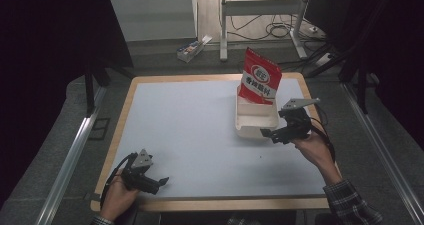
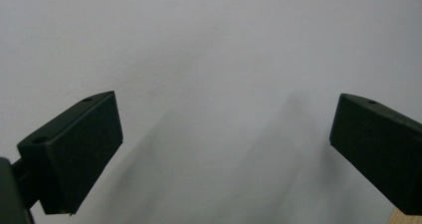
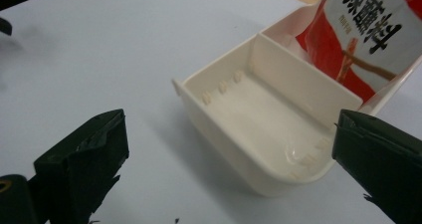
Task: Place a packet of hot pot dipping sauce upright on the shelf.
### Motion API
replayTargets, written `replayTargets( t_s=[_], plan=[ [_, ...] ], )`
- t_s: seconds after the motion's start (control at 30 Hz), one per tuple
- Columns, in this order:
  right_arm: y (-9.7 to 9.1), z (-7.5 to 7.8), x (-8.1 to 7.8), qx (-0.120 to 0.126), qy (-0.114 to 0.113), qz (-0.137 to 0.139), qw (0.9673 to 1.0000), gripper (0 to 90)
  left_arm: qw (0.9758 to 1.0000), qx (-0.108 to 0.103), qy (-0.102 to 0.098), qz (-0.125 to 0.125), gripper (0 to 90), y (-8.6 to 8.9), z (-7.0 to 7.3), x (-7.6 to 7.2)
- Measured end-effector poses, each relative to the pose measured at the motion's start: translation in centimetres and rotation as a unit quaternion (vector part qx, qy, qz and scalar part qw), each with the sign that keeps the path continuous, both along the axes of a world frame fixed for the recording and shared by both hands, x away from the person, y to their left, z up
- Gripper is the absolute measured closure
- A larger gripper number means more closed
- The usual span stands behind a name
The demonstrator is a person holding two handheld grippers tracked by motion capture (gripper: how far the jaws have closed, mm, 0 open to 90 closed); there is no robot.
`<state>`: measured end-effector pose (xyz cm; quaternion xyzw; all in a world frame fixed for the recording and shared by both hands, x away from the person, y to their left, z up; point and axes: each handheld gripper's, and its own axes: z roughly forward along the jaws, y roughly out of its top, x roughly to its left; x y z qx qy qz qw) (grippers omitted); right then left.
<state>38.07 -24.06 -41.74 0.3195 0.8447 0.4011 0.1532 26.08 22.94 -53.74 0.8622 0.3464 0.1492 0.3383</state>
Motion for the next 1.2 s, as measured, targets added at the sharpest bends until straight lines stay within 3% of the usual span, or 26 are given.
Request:
replayTargets(
  t_s=[0.77, 1.2],
  plan=[
    [-1.9, -4.0, -6.5, 0.006, 0.001, 0.012, 0.9999, 1.3, 0.9999, 0.011, -0.001, -0.007, 0.0, -0.3, -0.1, -0.1],
    [-3.5, -7.1, -8.2, -0.01, -0.005, -0.001, 0.9999, 1.3, 0.9999, 0.013, 0.0, -0.011, 0.0, -0.3, -0.1, -0.1]
  ],
)
